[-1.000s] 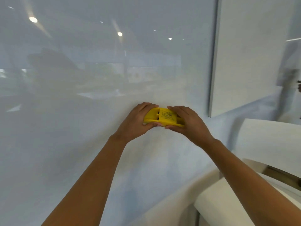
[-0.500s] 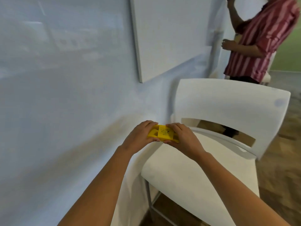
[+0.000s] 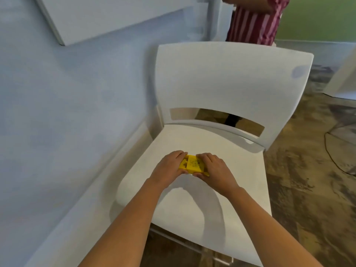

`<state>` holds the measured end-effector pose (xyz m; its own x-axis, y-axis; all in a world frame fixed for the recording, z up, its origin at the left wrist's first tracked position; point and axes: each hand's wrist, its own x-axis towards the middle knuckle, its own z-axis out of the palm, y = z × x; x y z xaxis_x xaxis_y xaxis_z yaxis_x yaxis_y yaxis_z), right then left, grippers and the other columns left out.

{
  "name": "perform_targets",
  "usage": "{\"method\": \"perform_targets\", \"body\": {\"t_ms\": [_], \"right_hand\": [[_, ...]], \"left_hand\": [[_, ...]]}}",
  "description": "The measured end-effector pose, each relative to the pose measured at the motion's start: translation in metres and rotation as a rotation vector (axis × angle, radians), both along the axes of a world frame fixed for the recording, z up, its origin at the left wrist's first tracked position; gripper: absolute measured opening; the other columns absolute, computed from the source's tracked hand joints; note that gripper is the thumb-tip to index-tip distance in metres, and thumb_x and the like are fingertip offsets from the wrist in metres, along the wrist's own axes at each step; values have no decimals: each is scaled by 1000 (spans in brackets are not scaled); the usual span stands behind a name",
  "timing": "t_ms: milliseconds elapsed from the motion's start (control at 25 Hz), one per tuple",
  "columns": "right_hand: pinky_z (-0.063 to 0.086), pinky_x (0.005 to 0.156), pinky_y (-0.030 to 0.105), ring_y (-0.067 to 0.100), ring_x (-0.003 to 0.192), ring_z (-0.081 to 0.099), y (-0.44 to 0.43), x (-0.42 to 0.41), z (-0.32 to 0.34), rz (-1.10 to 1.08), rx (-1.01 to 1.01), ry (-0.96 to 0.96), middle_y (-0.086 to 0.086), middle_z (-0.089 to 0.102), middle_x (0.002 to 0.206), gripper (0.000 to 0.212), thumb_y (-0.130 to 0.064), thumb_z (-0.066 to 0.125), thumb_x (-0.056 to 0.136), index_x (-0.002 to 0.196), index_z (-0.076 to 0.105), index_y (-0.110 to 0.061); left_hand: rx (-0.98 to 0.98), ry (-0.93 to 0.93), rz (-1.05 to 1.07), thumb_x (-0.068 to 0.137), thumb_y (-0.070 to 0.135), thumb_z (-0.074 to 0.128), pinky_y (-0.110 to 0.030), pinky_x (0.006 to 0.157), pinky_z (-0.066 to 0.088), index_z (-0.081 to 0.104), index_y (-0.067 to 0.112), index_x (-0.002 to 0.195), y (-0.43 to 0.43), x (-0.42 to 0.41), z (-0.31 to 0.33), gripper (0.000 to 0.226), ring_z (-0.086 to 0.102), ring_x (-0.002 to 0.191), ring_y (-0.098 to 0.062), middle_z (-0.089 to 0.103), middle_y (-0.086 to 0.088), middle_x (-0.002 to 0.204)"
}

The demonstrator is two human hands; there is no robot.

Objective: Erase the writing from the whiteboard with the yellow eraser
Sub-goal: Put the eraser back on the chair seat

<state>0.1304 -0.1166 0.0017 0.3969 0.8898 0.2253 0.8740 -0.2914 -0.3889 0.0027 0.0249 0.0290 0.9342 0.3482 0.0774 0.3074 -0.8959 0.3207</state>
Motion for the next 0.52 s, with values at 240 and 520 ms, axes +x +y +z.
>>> {"method": "perform_targets", "body": {"t_ms": [240, 520], "right_hand": [[32, 99, 31, 22, 119, 45, -3, 25, -45, -55, -47, 17, 4, 48, 135, 58, -44, 59, 89, 136, 41, -14], [27, 107, 31, 21, 126, 40, -1, 31, -66, -102, -80, 8, 5, 45, 140, 62, -46, 54, 91, 140, 37, -13]], "left_hand": [[21, 78, -14, 94, 32, 56, -28, 113, 30, 25, 9, 147, -5, 38, -52, 66, 36, 136, -20, 32, -7, 152], [18, 115, -4, 96, 36, 51, -29, 113, 30, 20, 9, 148, -5, 53, -76, 67, 33, 138, -21, 27, -8, 154]]}}
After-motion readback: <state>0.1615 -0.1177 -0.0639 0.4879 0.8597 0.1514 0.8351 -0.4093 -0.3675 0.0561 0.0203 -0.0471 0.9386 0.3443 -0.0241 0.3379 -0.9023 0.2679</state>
